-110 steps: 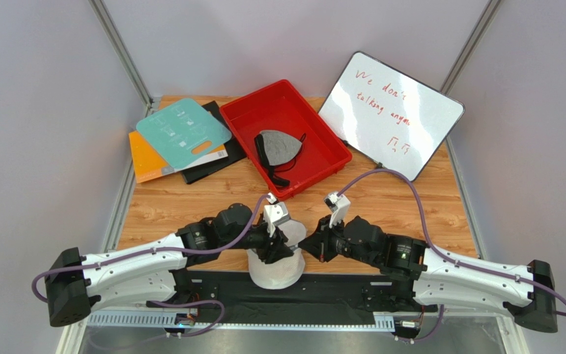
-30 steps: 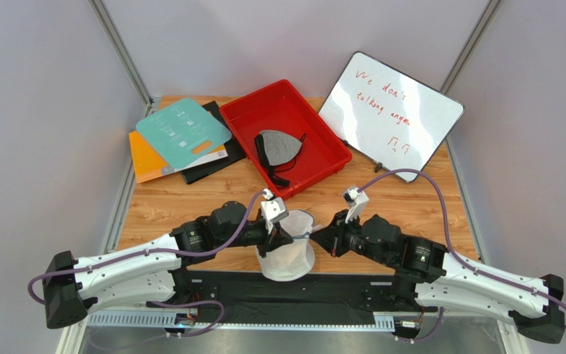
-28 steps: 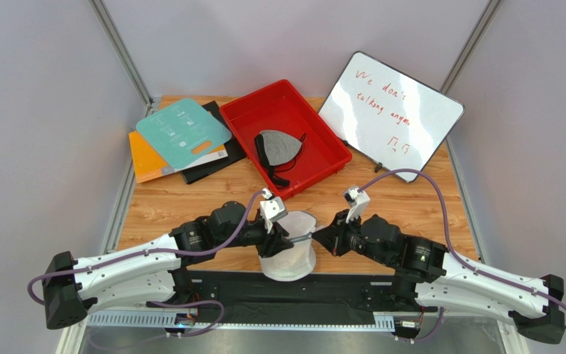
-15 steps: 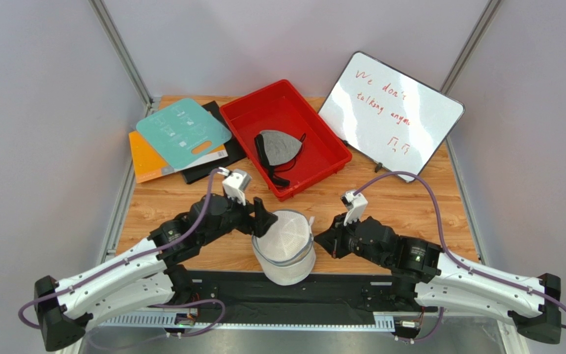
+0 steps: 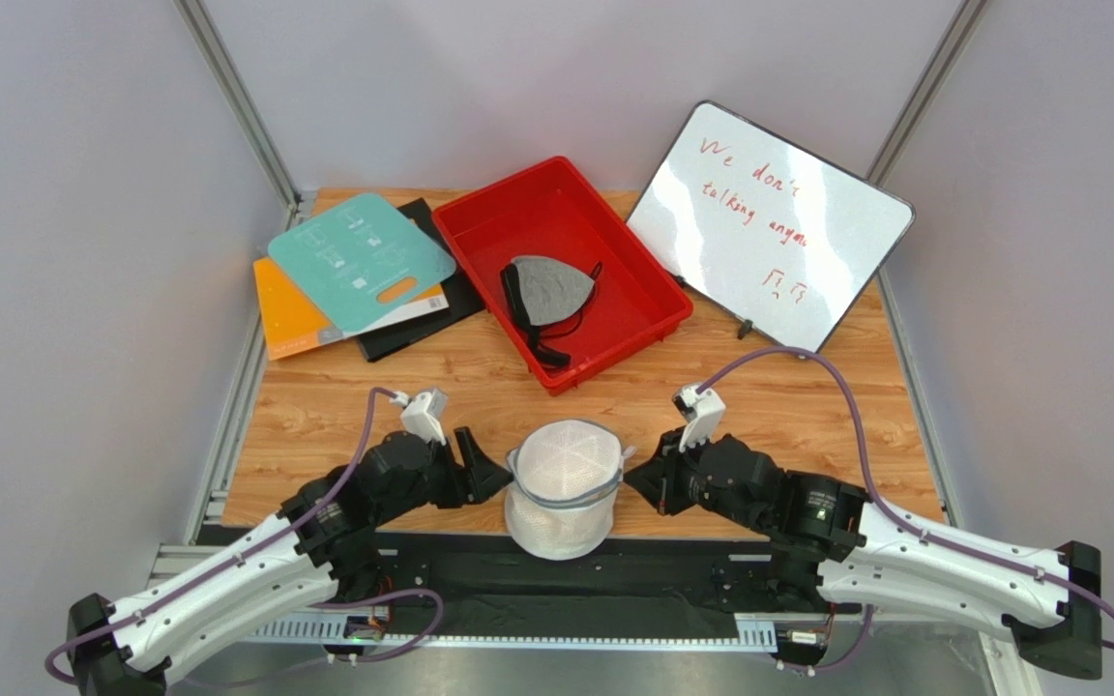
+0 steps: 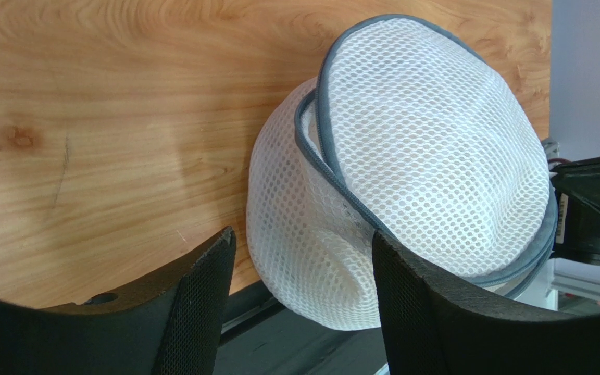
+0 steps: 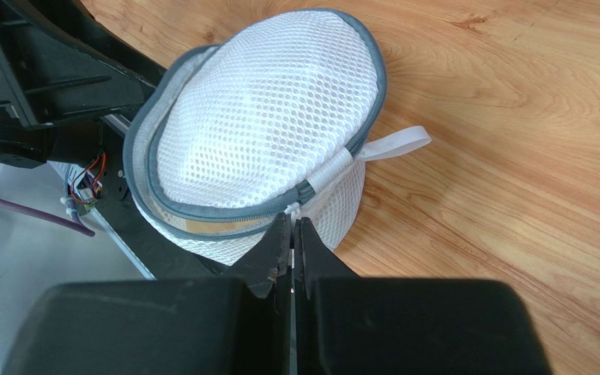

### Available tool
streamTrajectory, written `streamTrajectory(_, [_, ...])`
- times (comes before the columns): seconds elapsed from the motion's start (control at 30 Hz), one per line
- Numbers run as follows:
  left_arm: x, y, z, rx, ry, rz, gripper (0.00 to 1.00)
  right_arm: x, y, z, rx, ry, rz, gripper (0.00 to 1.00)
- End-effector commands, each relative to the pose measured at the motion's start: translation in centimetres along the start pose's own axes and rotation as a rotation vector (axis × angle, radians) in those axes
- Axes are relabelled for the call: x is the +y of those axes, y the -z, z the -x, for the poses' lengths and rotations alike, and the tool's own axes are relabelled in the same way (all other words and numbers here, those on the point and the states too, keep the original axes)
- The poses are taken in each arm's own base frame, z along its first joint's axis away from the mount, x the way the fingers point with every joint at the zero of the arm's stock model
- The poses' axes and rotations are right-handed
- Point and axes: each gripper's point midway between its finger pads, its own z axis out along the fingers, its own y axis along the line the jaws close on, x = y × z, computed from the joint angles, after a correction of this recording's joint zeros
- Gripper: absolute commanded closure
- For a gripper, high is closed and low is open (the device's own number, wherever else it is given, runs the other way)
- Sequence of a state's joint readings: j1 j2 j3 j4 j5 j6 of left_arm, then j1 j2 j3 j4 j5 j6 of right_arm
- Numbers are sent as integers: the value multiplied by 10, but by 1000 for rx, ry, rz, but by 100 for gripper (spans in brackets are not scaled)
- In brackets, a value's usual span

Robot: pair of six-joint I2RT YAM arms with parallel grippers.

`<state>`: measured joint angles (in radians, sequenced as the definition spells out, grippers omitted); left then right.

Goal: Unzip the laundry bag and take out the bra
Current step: Unzip the laundry bag at the center of the board.

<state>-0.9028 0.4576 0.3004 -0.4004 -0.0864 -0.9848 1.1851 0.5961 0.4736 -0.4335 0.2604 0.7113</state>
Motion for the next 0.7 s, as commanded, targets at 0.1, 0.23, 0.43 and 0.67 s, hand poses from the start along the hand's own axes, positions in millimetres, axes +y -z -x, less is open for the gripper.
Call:
streamTrajectory(0.1, [-33,5,29,-98,104,-93,30,2,-3,4,-16,-4,-1,100])
streamTrajectory(0.23, [-33,5,37,-134,125,-84,30,1,-5,3,-13,-2,-2,100])
streamTrajectory(0.43, [-34,-2,38,-151,154,-98,30,1,-5,3,-14,2,-3,100])
streamTrajectory(0.67, [-39,-13,29,-89,131,-96,50,0,-5,2,-11,6,-3,100])
